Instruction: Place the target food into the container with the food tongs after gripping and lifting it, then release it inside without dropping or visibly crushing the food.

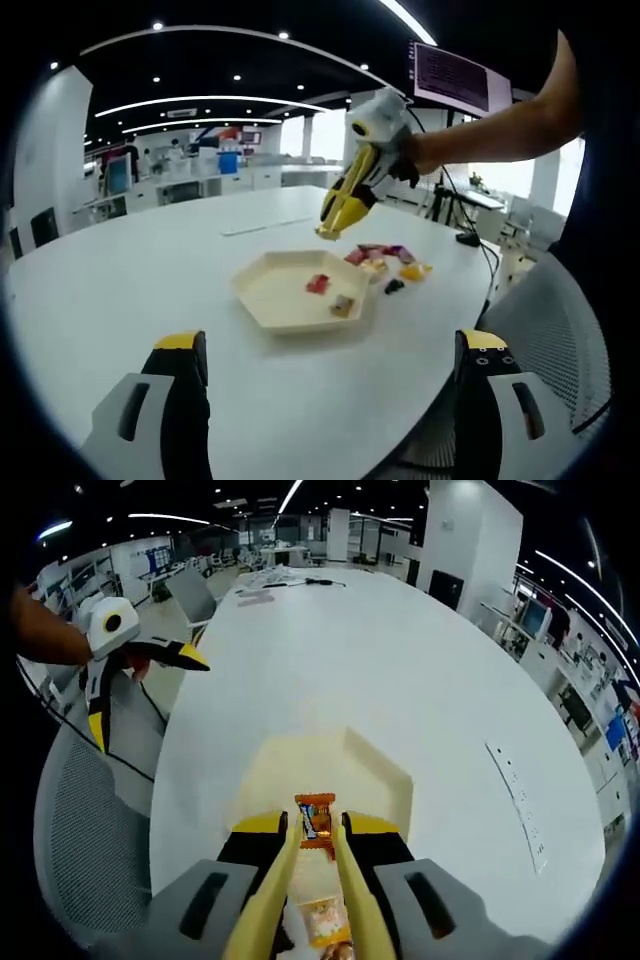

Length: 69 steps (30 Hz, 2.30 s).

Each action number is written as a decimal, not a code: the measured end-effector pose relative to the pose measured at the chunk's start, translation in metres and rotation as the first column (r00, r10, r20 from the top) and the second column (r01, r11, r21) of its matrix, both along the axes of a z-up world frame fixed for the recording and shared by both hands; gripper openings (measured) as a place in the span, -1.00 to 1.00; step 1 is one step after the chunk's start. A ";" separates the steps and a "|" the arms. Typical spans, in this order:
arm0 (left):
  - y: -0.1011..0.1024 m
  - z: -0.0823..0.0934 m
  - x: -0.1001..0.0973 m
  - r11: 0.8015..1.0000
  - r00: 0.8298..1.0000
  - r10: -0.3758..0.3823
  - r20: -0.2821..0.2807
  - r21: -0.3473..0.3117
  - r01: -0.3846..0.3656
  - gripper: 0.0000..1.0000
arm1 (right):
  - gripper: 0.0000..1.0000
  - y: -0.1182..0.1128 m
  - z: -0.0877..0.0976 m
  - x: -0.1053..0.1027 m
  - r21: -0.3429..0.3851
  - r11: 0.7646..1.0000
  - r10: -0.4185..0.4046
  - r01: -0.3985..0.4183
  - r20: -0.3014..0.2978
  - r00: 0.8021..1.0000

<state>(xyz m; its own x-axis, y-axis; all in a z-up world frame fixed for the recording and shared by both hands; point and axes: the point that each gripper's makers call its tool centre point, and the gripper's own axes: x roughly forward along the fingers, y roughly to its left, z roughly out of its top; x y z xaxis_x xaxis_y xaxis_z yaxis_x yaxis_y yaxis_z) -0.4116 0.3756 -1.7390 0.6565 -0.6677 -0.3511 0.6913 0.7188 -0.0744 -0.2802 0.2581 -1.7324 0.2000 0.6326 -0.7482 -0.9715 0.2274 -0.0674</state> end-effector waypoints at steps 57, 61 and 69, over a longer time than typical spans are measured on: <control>0.001 -0.003 0.000 1.000 1.000 0.004 -0.007 0.011 -0.004 0.99 | -0.48 -0.050 0.016 -0.017 0.053 0.998 -0.038 0.035 0.060 0.997; 0.001 -0.004 0.000 1.000 1.000 0.003 -0.008 0.017 -0.003 0.99 | -0.47 -0.059 0.015 -0.022 0.055 0.998 -0.045 0.042 0.067 0.997; 0.001 -0.002 0.001 1.000 1.000 0.006 0.001 0.015 -0.006 0.99 | -0.47 -0.081 0.015 -0.032 0.068 0.995 -0.084 0.080 0.070 0.994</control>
